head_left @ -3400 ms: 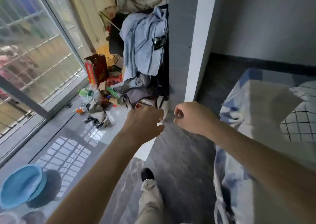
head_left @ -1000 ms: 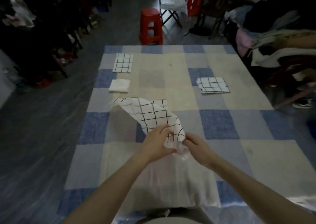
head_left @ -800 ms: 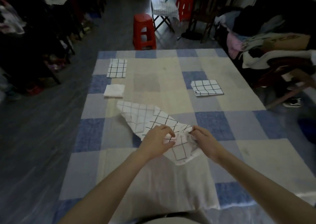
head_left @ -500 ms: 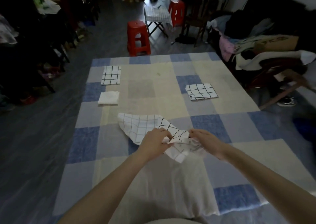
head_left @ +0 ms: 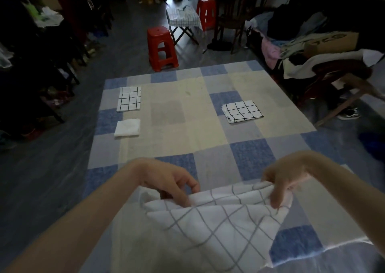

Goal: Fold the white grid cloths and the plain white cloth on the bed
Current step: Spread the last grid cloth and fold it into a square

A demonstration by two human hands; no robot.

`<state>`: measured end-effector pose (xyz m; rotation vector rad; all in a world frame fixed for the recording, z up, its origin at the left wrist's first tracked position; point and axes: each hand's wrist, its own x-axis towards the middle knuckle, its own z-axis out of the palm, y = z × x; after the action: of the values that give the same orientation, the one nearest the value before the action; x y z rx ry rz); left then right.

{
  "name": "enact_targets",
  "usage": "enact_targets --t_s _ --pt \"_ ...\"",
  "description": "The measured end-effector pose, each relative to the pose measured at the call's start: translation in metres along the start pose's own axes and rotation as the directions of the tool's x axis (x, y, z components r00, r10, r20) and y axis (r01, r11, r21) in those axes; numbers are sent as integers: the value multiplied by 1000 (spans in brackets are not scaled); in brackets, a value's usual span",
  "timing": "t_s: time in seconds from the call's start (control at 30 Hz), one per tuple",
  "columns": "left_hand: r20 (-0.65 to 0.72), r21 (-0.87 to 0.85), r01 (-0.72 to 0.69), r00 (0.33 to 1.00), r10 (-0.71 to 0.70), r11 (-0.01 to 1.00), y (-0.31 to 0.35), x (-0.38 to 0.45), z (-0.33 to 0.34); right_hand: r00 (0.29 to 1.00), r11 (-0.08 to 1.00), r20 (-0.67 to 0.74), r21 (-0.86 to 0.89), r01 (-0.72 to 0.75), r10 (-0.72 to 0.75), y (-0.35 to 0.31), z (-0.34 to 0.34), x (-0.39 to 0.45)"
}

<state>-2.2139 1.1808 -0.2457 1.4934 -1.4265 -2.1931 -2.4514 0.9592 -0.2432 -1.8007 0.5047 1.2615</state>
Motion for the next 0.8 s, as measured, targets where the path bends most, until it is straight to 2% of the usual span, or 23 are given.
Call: enact_targets --t_s 0.07,0.1,0.17,0.2,0.23,0.27,0.3,0.33,0.37,0.4,0.43,0.47,0.5,0.6,0.67,0.73,0.8 --pt "97 -61 -55 993 61 997 -2 -5 -10 997 991 -60 117 64 -57 -2 -12 -5" --pt "81 -65 -78 993 84 995 -6 -6 -18 990 969 -117 222 107 -83 -3 -18 -5" --pt "-37 -59 -81 996 79 995 -13 -8 -37 962 908 -270 391 149 -41 0 -32 5" --pt "-154 -51 -65 986 56 997 -17 -6 -48 932 899 -362 411 151 9 1 -39 14" --pt "-295 -9 -41 955 36 999 -17 -3 -58 872 899 -486 406 166 58 3 -47 27" --pt "-458 85 22 889 19 996 -17 -1 -68 772 904 -626 386 185 110 4 -55 41" --pt "-631 212 133 775 32 968 -18 3 -79 636 901 -757 370 228 149 4 -61 53" --pt "-772 312 256 629 88 915 -20 9 -88 492 873 -851 370 317 181 3 -67 64" --pt "-861 353 329 481 166 876 -21 13 -95 401 800 -890 399 449 219 2 -72 74" --pt "-907 349 333 353 227 876 -21 16 -97 366 677 -896 433 595 251 1 -75 81" --pt "-930 334 292 253 265 896 -19 18 -96 376 542 -887 461 703 268 0 -76 87" --pt "-936 342 260 178 304 903 -18 18 -95 399 432 -880 475 767 259 0 -77 91" --pt "-927 374 258 137 349 891 -17 17 -93 423 370 -876 481 795 230 0 -76 93" --pt "-876 482 265 112 470 835 -17 6 -90 460 308 -875 484 819 152 9 -75 96" --pt "-875 485 241 128 468 841 -18 -4 -89 472 274 -873 488 829 126 11 -77 92" --pt "-892 447 190 171 419 874 -19 -14 -91 490 238 -869 491 838 69 12 -80 84" --pt "-892 418 150 257 372 896 -16 -24 -93 527 274 -849 497 823 -43 11 -84 74"
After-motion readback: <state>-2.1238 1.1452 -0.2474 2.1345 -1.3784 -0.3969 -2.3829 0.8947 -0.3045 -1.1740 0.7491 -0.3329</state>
